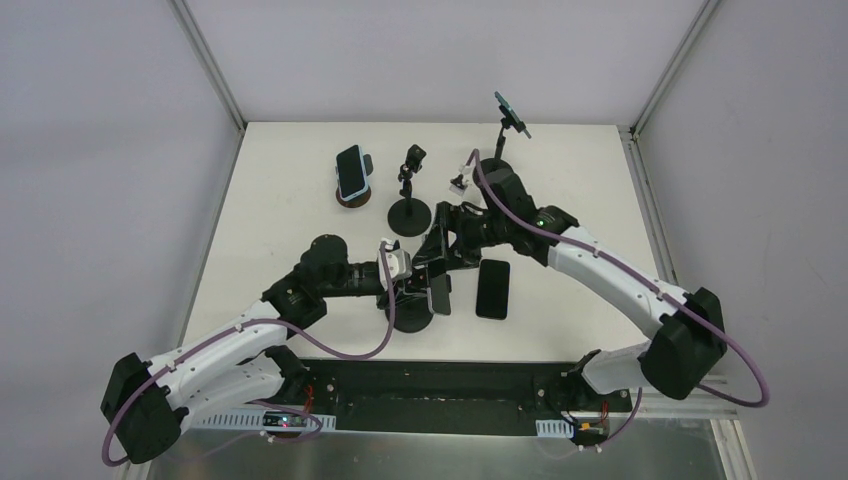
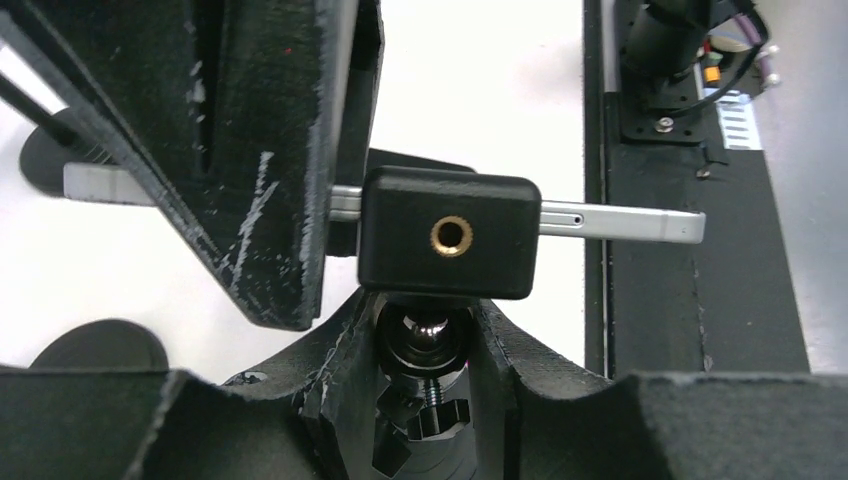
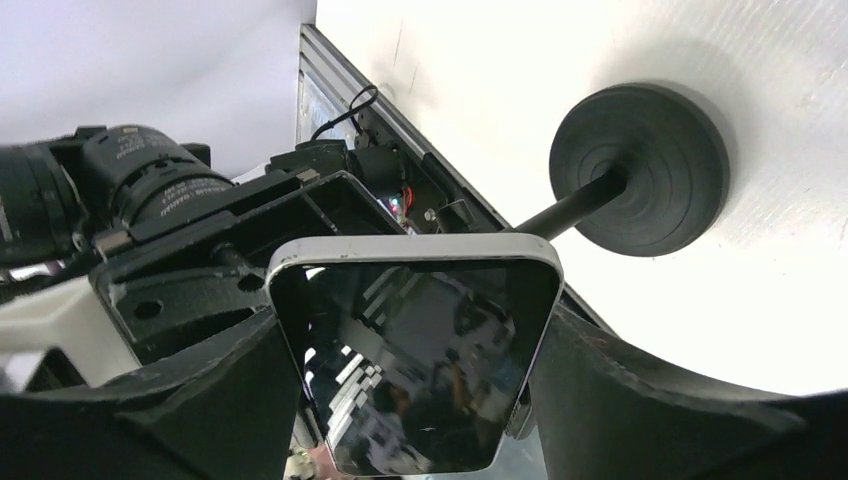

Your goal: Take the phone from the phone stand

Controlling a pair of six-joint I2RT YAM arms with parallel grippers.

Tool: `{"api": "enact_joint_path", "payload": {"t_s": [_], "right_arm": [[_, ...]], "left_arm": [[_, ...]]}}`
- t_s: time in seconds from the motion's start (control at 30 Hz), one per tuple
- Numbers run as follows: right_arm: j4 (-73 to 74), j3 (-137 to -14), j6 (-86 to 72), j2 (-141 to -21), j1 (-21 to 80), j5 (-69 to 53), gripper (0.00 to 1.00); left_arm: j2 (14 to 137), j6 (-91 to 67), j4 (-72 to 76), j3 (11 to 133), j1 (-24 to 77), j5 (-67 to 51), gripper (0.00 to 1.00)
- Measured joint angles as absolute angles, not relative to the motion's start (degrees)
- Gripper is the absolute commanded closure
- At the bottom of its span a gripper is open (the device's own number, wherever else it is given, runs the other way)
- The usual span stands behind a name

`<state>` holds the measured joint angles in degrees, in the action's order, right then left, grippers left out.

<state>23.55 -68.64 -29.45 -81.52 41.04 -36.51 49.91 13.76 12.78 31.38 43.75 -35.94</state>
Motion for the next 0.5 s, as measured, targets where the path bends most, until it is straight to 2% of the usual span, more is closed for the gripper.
{"api": "enact_joint_path", "payload": {"t_s": [0.27, 0.5], "right_arm": [[10.66, -57.78, -20.36, -70.50, 43.40, -34.28, 1.00], [6.85, -56.97, -10.85, -69.45, 43.81, -36.95, 1.00]], "left_arm": [[50.39, 12.34, 14.31, 31.38, 43.42, -42.44, 1.00], [50.46, 11.40, 14.37, 31.75, 43.38, -43.40, 1.00]]}}
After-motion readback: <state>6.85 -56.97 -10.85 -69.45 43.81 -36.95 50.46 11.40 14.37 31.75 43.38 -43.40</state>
